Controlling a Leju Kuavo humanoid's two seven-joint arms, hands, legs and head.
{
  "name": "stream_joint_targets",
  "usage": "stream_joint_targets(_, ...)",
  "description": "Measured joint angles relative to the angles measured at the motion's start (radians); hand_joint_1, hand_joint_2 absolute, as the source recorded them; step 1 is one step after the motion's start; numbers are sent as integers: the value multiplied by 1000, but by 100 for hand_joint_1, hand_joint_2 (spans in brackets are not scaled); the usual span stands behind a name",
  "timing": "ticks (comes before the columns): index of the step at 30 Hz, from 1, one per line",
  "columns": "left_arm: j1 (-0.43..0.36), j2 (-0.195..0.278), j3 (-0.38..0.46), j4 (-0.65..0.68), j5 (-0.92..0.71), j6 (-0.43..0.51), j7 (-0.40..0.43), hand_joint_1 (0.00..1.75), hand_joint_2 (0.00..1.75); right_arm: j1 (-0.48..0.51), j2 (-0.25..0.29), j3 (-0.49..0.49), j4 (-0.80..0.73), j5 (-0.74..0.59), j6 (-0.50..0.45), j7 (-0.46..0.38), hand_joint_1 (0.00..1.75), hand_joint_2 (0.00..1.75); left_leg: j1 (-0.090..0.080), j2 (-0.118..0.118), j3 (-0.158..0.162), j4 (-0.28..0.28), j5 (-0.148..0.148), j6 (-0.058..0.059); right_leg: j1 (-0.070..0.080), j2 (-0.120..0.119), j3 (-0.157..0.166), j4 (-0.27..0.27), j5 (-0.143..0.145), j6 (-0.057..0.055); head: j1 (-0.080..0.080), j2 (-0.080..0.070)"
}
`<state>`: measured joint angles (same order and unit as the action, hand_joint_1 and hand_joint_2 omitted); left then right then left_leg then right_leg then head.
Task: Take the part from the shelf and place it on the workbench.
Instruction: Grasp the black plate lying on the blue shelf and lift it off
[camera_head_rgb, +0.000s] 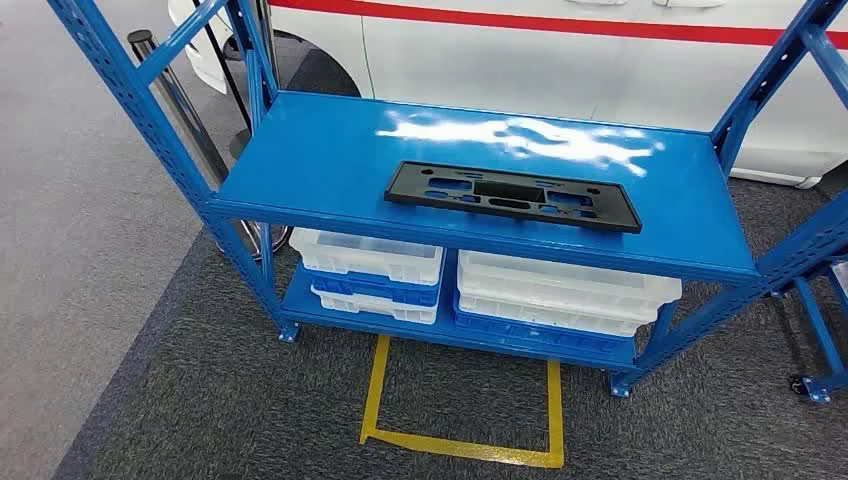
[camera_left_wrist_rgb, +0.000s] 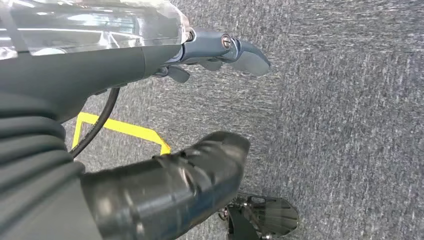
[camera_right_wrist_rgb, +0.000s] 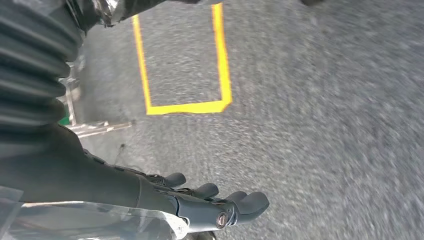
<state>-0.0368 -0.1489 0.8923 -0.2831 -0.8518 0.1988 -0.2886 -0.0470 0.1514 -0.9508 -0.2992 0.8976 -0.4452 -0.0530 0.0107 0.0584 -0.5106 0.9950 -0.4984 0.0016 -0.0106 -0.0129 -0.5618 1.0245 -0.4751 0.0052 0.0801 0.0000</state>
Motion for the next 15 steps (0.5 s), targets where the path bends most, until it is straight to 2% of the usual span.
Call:
stream_joint_targets(6, -7, -11, 41, 6, -46, 8, -16, 0, 0, -19, 0, -101, -40, -31, -51, -121, 0, 0, 0, 0, 0, 0, 0, 0, -1, 0, 0, 0, 0, 0, 0, 0)
stream_joint_targets(15, -16, -28, 79, 12, -105, 12, -33, 0, 0, -14, 30, -82, -246, -146, -108, -275, 0, 0, 0, 0, 0, 0, 0, 0, -1, 0, 0, 0, 0, 0, 0, 0)
